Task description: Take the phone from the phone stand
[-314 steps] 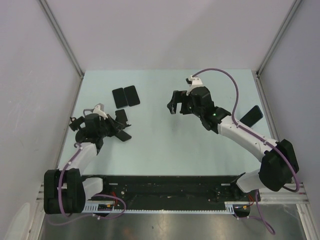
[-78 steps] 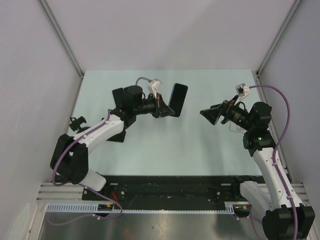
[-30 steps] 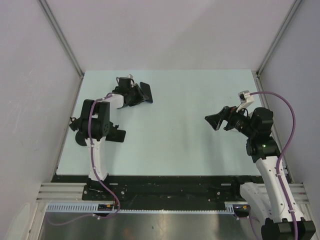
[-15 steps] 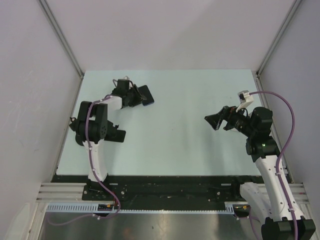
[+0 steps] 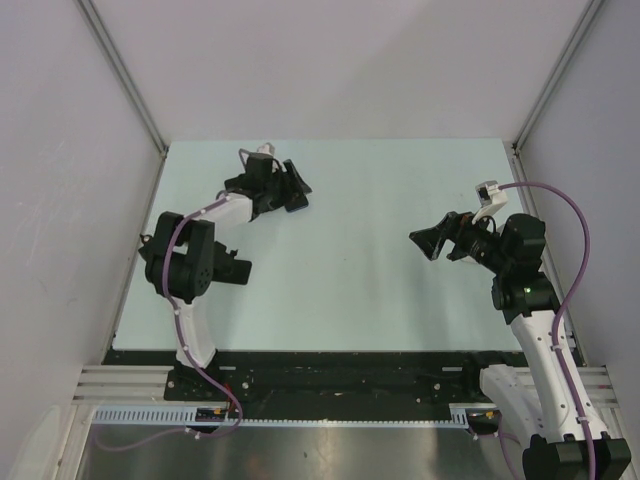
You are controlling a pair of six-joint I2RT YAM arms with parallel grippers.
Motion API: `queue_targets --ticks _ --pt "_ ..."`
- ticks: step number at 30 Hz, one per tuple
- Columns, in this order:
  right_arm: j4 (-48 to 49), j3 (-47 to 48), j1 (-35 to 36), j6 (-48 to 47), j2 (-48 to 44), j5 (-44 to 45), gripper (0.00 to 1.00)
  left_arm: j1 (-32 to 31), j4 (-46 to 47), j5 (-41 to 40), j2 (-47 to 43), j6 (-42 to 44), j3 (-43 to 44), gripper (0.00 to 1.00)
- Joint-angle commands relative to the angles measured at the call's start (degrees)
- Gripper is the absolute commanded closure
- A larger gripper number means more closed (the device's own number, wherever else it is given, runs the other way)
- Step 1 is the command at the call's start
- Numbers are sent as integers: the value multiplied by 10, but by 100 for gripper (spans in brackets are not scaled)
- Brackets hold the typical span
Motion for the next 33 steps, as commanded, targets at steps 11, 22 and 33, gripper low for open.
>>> queue_targets --ticks 11,22,33 --pt "-7 23 -2 -8 -16 6 0 -60 8 0 43 5 20 21" --pt "-14 23 -7 -10 -22 15 0 -50 7 -5 100 -4 62 20" --pt "-46 38 -18 -21 -11 72 0 -24 7 4 123 -2 97 19"
